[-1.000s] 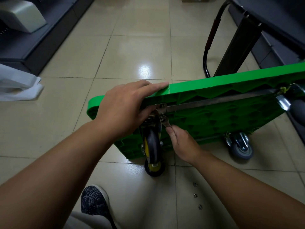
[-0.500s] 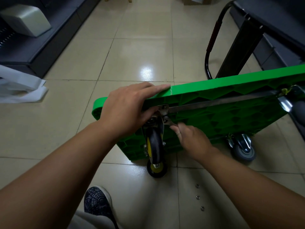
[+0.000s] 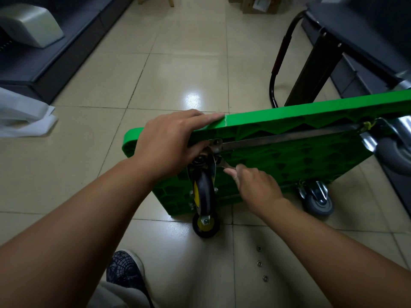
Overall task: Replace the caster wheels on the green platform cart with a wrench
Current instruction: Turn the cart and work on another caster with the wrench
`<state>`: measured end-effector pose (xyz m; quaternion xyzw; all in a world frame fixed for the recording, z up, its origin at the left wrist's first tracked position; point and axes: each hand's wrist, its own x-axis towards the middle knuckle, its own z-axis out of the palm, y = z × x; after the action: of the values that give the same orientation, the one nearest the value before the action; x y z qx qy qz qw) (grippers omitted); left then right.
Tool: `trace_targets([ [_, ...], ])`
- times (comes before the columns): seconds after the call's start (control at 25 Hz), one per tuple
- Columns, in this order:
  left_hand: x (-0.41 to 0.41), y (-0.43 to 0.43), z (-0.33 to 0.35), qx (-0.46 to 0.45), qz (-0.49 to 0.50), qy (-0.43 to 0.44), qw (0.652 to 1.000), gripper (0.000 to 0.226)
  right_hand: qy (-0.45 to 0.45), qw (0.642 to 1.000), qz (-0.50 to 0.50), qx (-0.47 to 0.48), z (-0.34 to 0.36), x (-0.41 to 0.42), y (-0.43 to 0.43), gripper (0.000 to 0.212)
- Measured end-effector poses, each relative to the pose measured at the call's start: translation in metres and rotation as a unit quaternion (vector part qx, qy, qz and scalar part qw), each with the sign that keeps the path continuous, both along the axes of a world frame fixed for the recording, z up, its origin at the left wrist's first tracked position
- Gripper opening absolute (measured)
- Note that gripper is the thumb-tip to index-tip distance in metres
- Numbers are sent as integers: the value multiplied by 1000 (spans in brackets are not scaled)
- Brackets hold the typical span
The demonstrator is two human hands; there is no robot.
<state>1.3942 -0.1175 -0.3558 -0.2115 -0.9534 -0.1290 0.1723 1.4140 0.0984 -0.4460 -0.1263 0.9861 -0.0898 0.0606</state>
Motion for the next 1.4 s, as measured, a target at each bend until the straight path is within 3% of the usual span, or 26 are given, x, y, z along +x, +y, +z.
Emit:
trace_targets([
  [0.2,-2,-2,-1,-1,2,-3,1000,58,16,999,23,46,6,-4,1,42],
  [0.4,0,2,2,-11,-1,8,1000,58,82,969,90,217,53,-18,9,34],
  [0.56,5,3,3,-18,-2,6,1000,61,80,970,98,205,61,-3,3,32],
  [0.72,5,-1,6,-15,-26,-37,999,67,163,976,64,130,58,21,10,37],
  [0.8,4,-4,5,-18,-32,-51,998,70,77,993,1,95,52,37,19,43],
  [0.88,3,-8,6,-19,-23,-45,999,68,-15,999,-43,-13,46,47,35,49],
  [0.96,4,-14,8,-28,-8,-34,999,66,-105,970,-83,-204,41,52,47,48],
  [1.08,7,-20,3,-27,-30,-30,999,67,-122,922,-103,-352,18,54,46,43],
  [1.24,10,-27,-3,-43,-66,-14,997,71,-63,873,-136,-464,-20,60,18,25],
  [1.4,9,-23,-3,-52,-56,-10,997,70,-18,866,-117,-487,-46,52,2,18],
])
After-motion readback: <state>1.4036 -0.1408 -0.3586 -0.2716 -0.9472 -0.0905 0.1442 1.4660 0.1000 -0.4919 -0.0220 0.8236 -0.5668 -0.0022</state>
